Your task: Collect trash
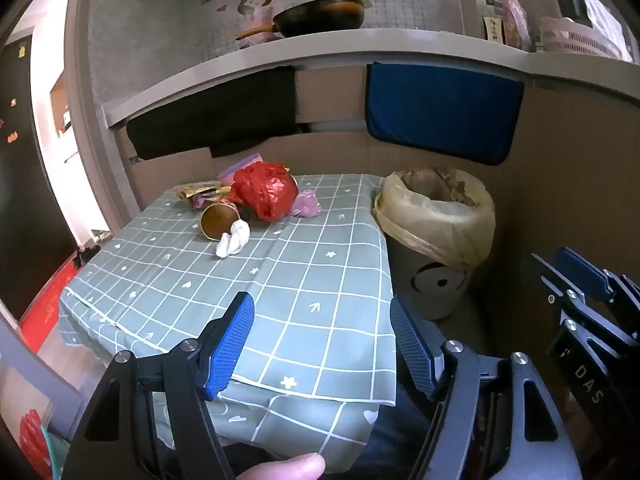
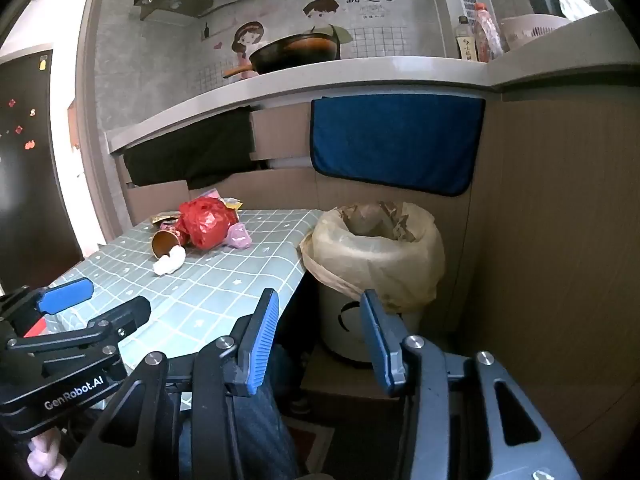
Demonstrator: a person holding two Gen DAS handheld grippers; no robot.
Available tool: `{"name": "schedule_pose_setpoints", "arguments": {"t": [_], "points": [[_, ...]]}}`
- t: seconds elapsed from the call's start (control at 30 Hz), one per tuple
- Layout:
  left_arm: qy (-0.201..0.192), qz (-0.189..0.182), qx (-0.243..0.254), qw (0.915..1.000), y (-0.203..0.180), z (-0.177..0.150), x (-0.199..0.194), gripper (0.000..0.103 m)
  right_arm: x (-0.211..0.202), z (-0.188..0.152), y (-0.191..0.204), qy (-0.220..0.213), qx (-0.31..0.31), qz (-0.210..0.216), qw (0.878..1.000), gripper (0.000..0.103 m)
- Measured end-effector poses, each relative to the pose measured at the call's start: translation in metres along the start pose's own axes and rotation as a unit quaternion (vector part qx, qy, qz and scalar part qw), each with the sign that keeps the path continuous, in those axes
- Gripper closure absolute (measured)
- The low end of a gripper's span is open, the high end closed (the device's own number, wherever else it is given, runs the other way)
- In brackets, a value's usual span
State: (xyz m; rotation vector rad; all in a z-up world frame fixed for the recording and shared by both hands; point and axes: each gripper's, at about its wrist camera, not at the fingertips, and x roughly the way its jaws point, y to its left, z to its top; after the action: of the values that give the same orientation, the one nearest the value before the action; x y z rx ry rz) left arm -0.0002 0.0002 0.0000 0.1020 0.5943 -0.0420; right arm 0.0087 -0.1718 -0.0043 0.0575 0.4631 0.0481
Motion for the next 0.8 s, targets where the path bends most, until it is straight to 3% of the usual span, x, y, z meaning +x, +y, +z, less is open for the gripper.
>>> {"name": "schedule_pose_setpoints", "arguments": {"t": [0.8], "points": [[-0.013,-0.005,0.0,0.9999,-0.0013,0.0035,-0.0088,0.032,-0.0053,0.001,0.0009,-0.01,-0.004,-0.004,1.0,0.062]]}}
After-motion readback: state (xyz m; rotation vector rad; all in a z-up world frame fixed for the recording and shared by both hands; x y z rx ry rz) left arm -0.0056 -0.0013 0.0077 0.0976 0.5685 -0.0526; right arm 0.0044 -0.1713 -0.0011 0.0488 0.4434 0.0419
